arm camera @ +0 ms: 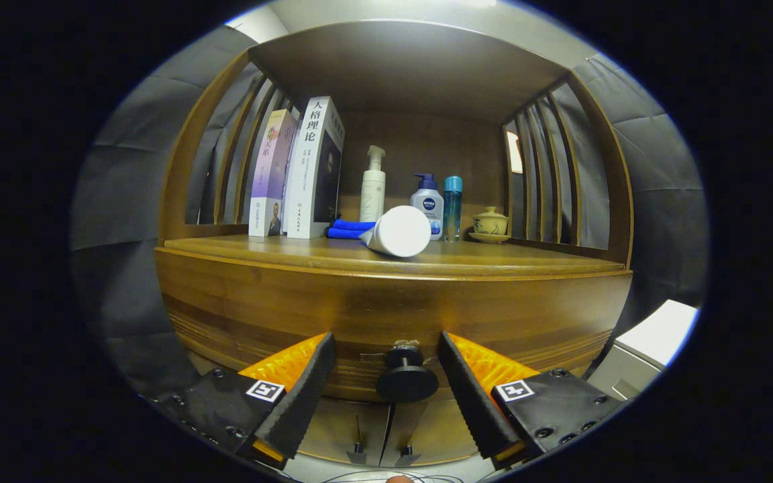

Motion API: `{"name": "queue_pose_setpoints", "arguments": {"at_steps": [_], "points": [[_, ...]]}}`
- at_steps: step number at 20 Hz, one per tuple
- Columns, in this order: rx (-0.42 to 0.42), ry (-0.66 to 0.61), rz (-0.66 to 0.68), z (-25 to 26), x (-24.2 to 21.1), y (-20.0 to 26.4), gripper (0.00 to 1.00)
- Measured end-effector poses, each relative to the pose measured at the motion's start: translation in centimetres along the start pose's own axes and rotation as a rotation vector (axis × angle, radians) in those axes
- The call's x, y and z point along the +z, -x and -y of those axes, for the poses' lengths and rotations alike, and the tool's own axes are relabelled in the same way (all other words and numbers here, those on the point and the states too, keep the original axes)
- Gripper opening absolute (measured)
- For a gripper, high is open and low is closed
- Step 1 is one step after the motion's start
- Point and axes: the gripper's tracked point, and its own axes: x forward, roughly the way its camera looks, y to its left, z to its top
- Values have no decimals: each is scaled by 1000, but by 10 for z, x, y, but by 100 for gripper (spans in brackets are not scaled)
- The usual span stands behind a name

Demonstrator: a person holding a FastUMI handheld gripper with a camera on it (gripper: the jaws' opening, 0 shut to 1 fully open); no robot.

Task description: Pull open the drawer, take out the items inside it, and place them on the countertop above the cabinet.

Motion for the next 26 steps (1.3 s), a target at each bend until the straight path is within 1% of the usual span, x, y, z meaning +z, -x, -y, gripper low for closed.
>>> {"name": "queue_pose_setpoints", "arguments": {"at_steps": [2, 4, 10, 14, 18, 22, 26], "points": [[42, -8, -22, -8, -3, 4, 99], [52, -21, -22, -3, 1, 17, 99], [79, 3, 64, 10, 43, 78, 98], [115, -17, 119, 14, 78, 120, 98], [122, -22, 175, 27, 106, 162, 98], [118, -60, 179, 40, 108, 196, 98], [107, -51, 182, 47, 104, 213, 98]]}}
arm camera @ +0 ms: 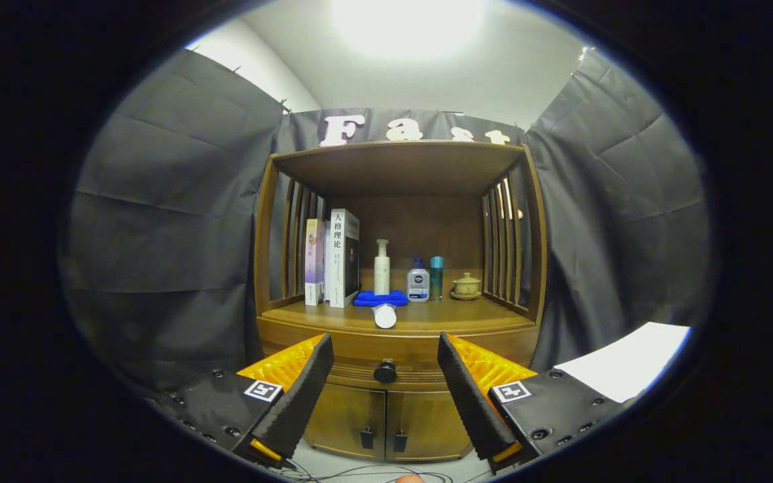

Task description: Pull open the drawer, take out the items inside it, and place them on the countertop above the cabinet.

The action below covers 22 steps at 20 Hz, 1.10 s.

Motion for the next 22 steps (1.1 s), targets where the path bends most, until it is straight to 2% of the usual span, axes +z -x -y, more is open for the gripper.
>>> {"name": "queue_pose_setpoints", "arguments": {"at_steps": [3, 22], "points": [[11, 7, -7, -4, -2, 14, 98], [38, 5, -6, -15, -9, 10, 98]]}}
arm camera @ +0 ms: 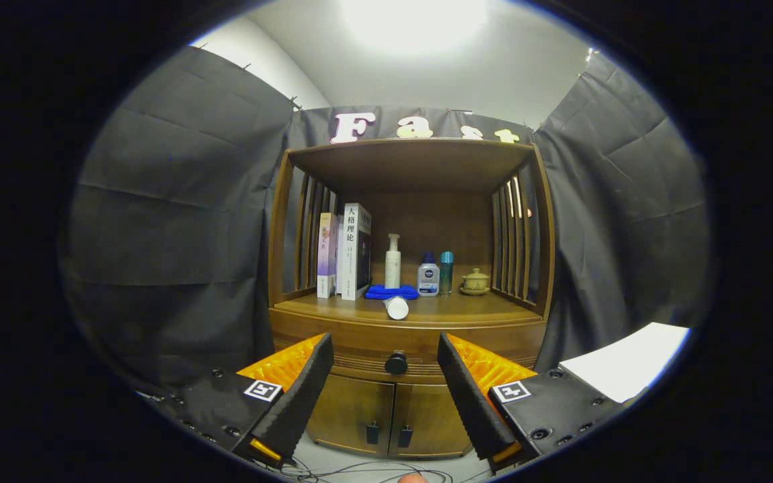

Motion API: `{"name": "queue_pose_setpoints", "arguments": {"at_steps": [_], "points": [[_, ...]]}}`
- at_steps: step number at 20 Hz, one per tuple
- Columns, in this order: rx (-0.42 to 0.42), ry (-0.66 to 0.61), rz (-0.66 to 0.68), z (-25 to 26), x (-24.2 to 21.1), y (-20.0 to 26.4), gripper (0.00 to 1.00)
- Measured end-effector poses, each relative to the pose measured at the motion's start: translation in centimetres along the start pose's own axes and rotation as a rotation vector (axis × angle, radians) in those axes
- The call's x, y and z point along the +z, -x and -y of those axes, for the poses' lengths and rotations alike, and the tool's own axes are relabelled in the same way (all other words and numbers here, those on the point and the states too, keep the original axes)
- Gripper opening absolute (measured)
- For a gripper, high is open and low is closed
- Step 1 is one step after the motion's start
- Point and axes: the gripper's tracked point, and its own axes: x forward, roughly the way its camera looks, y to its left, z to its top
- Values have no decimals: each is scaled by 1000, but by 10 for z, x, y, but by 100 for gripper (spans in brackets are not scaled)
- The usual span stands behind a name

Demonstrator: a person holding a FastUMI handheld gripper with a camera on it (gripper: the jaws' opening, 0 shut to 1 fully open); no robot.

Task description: Pull open the drawer, take out the items inside it, and place them on the countertop above the cabinet.

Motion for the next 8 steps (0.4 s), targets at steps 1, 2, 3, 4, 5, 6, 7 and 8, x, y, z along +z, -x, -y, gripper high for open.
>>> {"name": "queue_pose_setpoints", "arguments": {"at_steps": [1, 2, 3, 4, 5, 6, 7, 8], "points": [[-2, -1, 1, 1, 0, -1, 98], [-3, -1, 0, 1, -1, -1, 98], [-1, 0, -9, 1, -4, -2, 98], [1, 0, -15, 0, -6, -1, 98], [4, -1, -16, 0, -5, -2, 98], [5, -3, -12, -1, -3, -3, 98], [7, -5, -5, 0, 0, -2, 98], [7, -7, 2, 0, 3, -1, 98]]}}
